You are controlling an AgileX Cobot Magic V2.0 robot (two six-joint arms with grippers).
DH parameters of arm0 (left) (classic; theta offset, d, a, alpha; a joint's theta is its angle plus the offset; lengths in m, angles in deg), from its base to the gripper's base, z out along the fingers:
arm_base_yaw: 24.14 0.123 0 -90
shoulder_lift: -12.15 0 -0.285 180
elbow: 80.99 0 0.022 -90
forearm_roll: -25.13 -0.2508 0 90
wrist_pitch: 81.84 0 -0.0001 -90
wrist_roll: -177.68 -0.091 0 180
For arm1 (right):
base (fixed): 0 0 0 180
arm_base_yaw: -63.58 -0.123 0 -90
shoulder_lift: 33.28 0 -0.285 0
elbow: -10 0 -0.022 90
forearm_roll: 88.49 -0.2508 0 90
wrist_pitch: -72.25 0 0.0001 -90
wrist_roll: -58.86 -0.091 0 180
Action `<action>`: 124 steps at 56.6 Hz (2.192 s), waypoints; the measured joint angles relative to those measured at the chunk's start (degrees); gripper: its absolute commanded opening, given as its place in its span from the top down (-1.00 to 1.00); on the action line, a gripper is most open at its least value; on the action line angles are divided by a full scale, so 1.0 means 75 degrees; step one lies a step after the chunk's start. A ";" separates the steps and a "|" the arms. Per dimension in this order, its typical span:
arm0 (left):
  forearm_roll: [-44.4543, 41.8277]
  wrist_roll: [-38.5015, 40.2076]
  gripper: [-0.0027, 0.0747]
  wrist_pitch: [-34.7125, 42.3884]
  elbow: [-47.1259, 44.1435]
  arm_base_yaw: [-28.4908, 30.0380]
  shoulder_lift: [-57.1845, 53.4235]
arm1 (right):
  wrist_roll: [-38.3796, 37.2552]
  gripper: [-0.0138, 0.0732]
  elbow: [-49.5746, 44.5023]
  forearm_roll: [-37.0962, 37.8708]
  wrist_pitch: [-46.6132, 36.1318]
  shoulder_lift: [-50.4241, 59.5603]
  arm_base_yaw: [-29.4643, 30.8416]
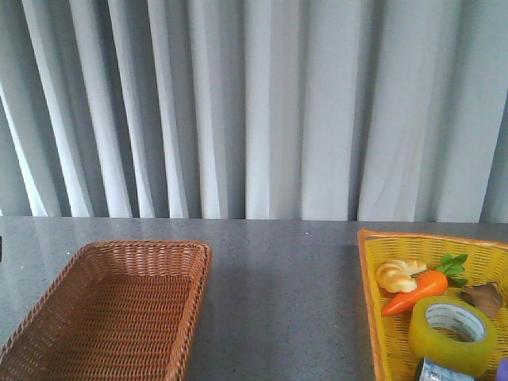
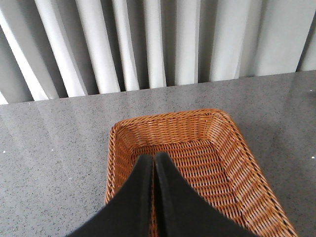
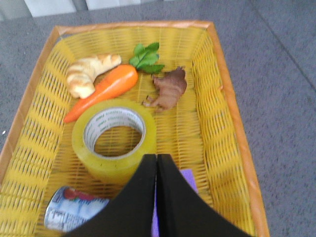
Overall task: Transfer tape with both arms
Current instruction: 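Move the right gripper over the yellow basket toward the tape roll, then lower the right gripper into the tape roll's hole and grasp it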
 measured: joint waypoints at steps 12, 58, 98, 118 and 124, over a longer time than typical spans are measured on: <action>0.0014 0.0003 0.88 0.0244 0.0010 0.0000 0.0178 | 0.0605 0.61 0.0023 -0.0232 0.0352 0.0013 0.0000; 0.0023 0.0648 -0.77 0.0485 0.0010 0.0000 0.0811 | 0.1962 -0.66 0.0023 -0.1285 -0.0064 -0.0336 0.0000; 0.0023 0.0662 -0.45 0.0134 0.0010 0.0000 0.1203 | 0.1825 -0.44 0.4587 -0.0719 0.2339 -0.5777 0.0000; 0.0023 0.0662 -0.45 0.0204 0.0010 0.0000 0.1203 | 0.1825 -0.44 0.4629 -0.0724 0.2434 -0.6556 0.0123; 0.0023 0.0662 -0.45 0.0204 0.0010 0.0000 0.1203 | 0.1896 -0.42 0.4629 -0.0944 0.2443 -0.6726 0.0348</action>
